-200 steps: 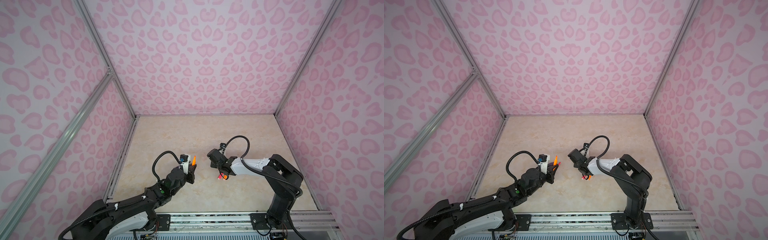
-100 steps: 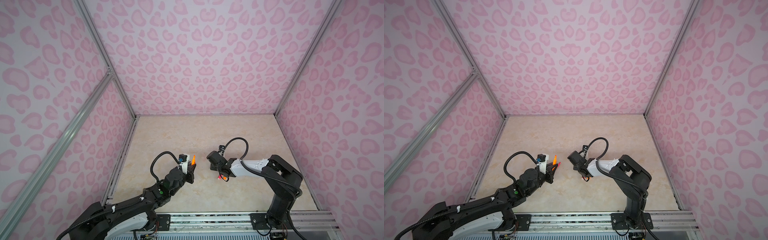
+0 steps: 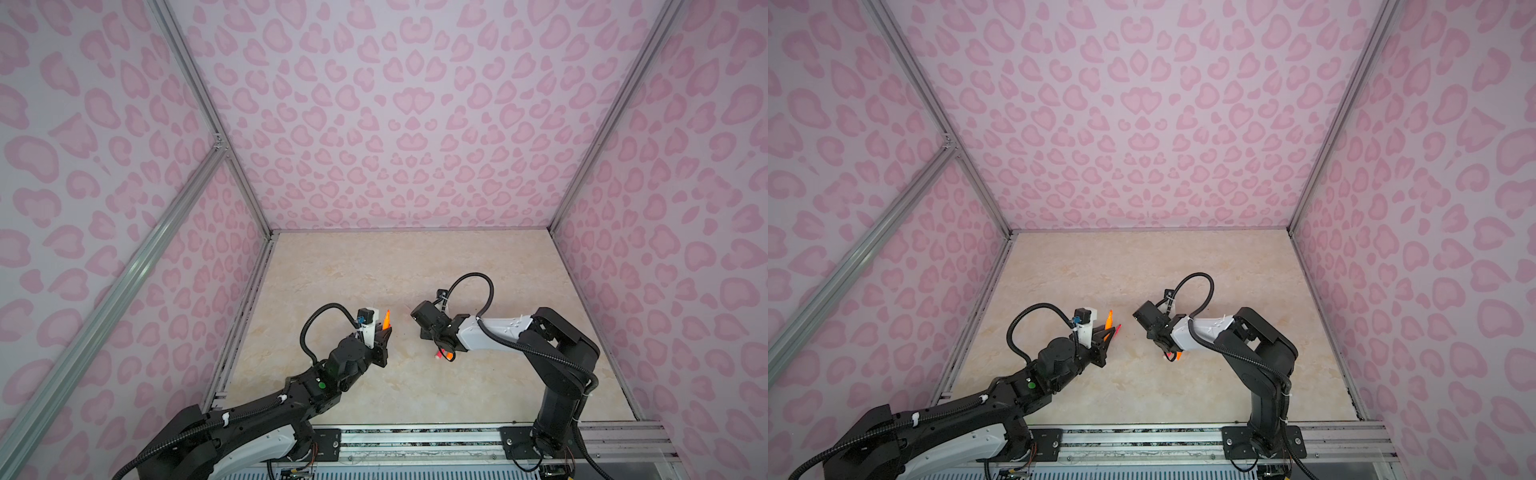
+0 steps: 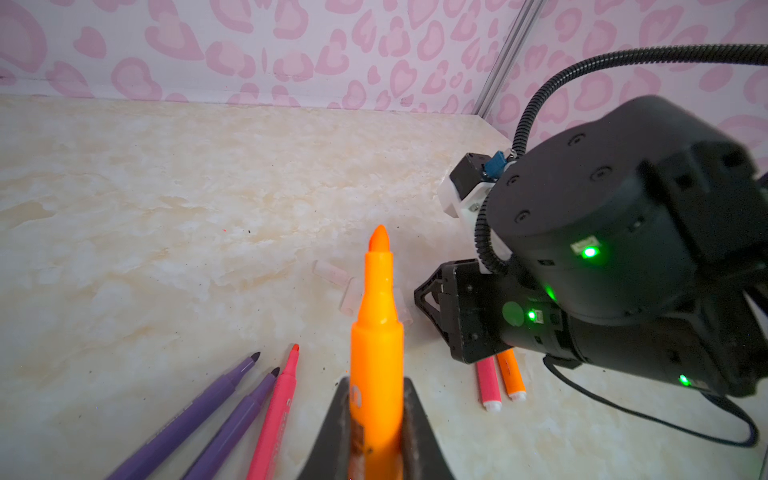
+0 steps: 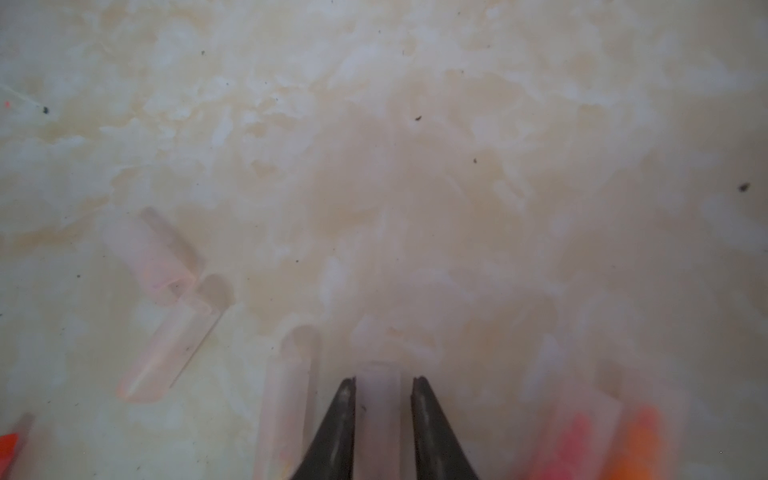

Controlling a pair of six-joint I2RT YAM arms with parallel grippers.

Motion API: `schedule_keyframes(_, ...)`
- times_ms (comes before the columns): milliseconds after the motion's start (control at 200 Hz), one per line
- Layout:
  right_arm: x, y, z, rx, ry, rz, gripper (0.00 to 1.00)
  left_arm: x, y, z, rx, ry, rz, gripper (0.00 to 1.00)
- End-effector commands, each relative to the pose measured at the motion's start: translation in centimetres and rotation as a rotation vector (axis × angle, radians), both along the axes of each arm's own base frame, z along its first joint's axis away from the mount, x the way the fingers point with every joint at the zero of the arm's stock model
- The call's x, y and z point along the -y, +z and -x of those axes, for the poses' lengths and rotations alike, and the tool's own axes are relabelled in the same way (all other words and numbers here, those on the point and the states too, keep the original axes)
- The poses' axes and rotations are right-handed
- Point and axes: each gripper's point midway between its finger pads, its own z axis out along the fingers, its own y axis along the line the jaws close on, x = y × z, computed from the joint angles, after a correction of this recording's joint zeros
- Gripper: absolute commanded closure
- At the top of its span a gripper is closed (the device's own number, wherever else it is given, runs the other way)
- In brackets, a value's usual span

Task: Insert the pens into the pen caps
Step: 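Lower the open right gripper around a translucent cap, then close the right gripper on the cap and lift it toward the orange marker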

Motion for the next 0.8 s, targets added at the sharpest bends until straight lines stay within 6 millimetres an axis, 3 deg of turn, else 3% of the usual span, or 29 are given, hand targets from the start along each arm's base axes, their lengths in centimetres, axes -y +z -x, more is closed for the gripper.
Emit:
schedule_keyframes(0,0.3,-0.3,0.3,-0.003,0.004,0.04,0.79,-0.2,0.2,-0.1,0.011,0.009,0.003,0.97)
schedule_keyframes(220,0.4,-0.3,0.2,0.02,0.003,0.03,0.84,-0.2,0.4,0.0,0.014,0.008,0.008,0.97)
schedule_keyframes(290,0.0,0.6,0.1,0.104,0.032,-0.011,0.86,-0.3,0.3,0.0,0.014,0.01,0.005,0.97)
schedule_keyframes(470,-0.8,6.7,0.3,0.383,0.091,-0.023,0.87,-0.3,0.5,0.1,0.016,0.006,0.009,0.97)
schedule_keyframes(590,-0.7,10.6,0.3,0.517,0.113,-0.136,0.9,-0.3,0.6,0.1,0.017,0.003,0.014,0.97)
schedule_keyframes(715,0.3,13.0,1.0,0.631,0.111,-0.216,0.92,-0.4,0.7,0.2,0.022,0.001,0.013,0.97)
schedule_keyframes(795,-1.1,14.8,1.9,0.703,0.237,-0.287,0.94,-0.3,0.8,0.3,0.023,-0.004,0.014,0.97)
